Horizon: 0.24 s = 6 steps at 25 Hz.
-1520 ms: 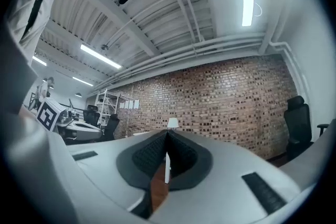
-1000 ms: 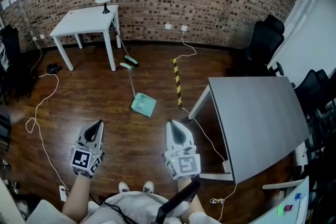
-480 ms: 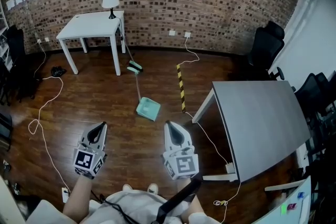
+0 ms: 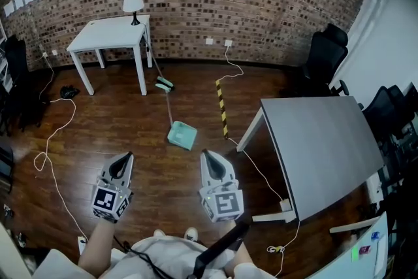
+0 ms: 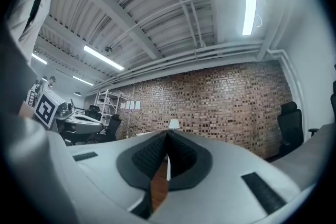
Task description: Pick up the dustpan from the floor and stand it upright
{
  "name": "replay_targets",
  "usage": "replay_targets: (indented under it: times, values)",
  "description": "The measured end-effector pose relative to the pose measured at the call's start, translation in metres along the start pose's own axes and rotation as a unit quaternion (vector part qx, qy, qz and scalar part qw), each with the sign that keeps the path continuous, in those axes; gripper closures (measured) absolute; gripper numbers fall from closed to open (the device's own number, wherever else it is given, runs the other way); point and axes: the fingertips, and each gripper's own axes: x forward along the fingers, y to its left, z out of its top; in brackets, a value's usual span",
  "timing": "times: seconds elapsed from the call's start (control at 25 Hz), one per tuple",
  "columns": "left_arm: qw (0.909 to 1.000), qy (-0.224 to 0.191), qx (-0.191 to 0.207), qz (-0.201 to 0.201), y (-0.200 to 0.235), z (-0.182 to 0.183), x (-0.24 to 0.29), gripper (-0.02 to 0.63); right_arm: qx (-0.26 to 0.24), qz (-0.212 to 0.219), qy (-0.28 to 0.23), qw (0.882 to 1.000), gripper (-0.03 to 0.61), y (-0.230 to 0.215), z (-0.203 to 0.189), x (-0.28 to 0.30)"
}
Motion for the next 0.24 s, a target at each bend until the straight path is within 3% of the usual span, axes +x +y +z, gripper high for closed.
replay_targets:
  times: [0.24]
  values:
    - [1.0000, -0.001, 0.000, 0.000, 0.0008, 0.0039, -0.0025, 0.612, -0.009, 0.004, 0.009, 1.000, 0.594, 0.0042, -0.0030, -0.0023]
